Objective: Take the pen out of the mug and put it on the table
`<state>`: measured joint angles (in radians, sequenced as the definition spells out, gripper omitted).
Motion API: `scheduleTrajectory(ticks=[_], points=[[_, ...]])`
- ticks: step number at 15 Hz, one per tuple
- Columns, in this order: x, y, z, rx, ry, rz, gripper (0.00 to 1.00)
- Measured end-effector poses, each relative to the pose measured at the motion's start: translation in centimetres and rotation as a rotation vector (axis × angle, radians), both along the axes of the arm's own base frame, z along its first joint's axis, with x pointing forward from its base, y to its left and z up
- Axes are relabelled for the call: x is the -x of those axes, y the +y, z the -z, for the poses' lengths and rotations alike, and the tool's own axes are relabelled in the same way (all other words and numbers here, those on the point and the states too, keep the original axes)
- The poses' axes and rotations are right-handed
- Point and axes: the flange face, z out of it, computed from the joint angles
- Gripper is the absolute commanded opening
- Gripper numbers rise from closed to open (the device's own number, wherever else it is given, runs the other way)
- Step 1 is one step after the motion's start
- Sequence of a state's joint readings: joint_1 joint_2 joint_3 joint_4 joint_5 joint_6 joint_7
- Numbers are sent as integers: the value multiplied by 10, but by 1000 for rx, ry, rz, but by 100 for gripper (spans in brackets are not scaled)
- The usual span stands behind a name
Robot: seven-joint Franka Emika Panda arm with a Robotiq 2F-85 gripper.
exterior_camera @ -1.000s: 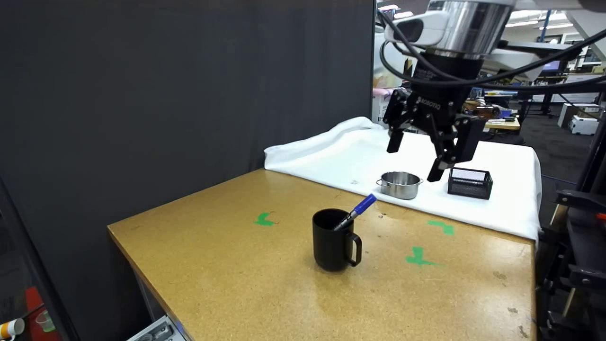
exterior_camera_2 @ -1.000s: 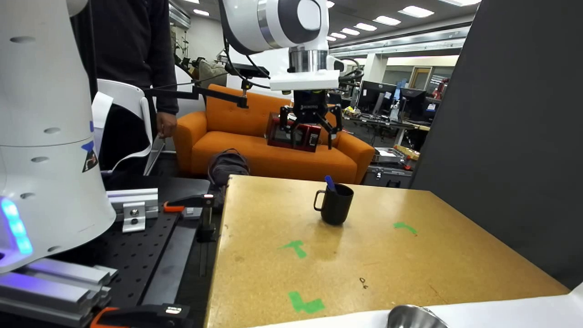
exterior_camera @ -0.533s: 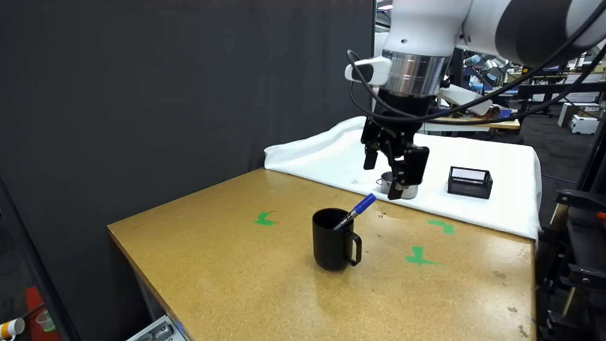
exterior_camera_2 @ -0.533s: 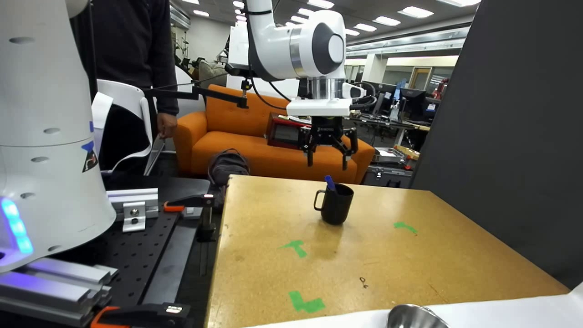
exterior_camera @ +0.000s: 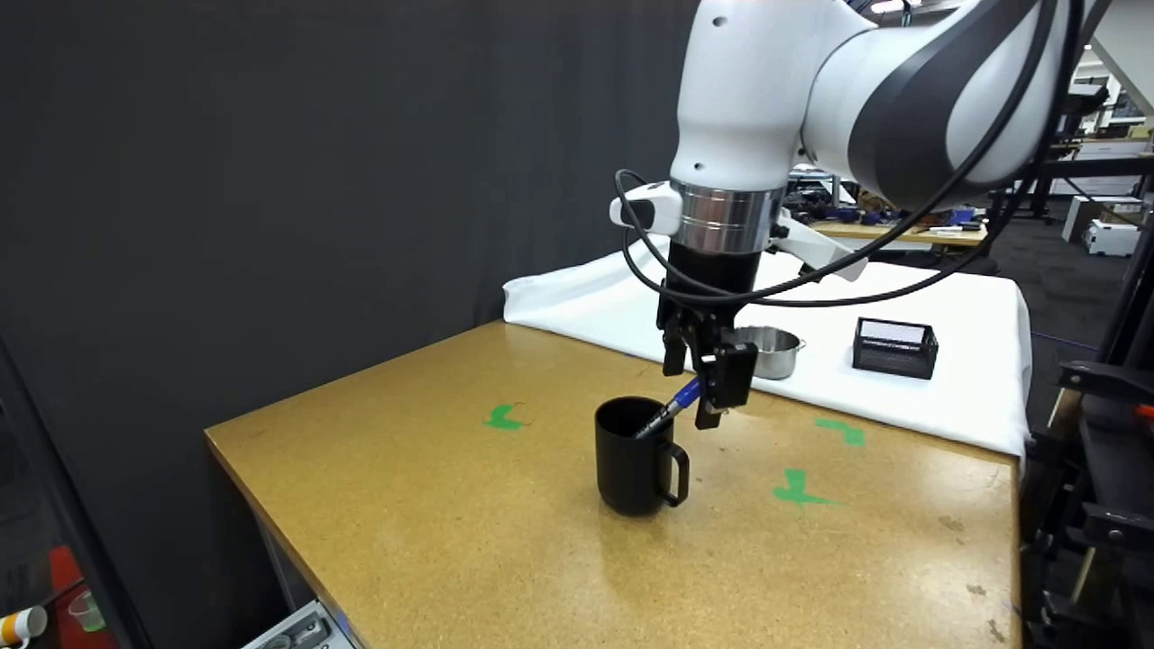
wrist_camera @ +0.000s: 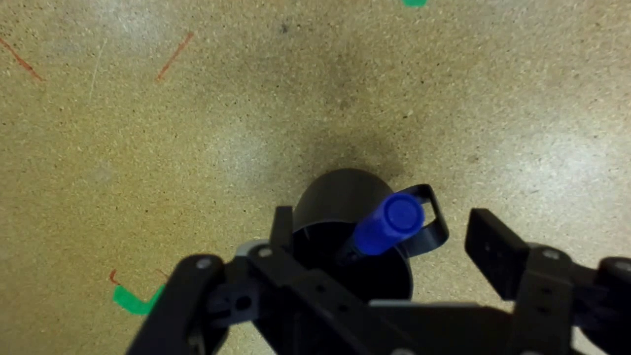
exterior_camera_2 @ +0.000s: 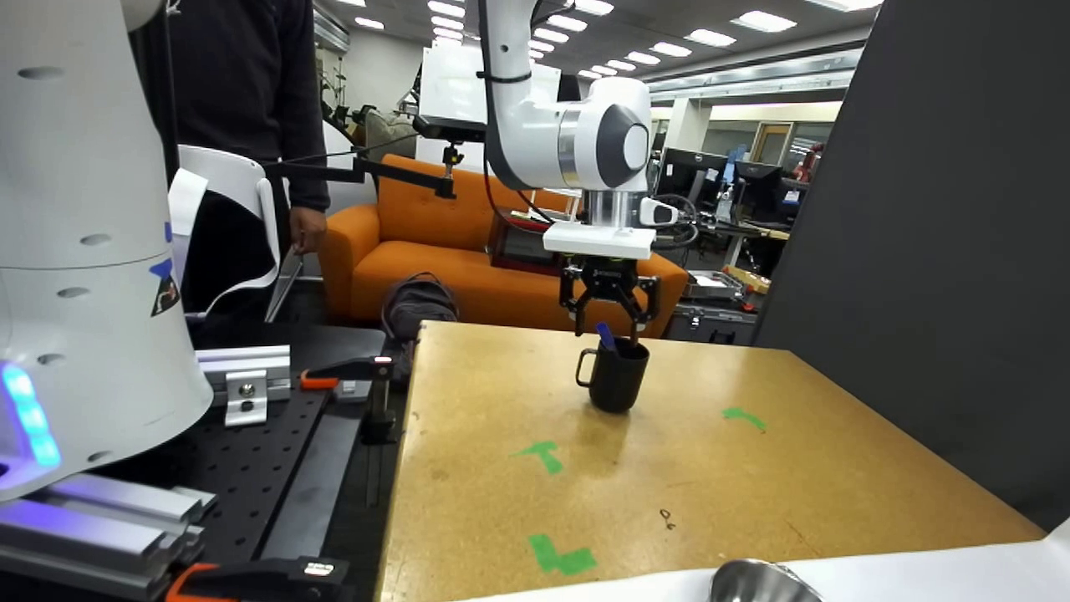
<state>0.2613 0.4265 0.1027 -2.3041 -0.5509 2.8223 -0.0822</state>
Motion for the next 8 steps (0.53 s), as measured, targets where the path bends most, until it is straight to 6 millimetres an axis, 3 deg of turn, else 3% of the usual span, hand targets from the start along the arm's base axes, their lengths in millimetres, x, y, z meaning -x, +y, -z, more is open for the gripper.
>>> scheduleTrajectory(ticks=[8], points=[[-8,13,-2,-17,-11,5,3]])
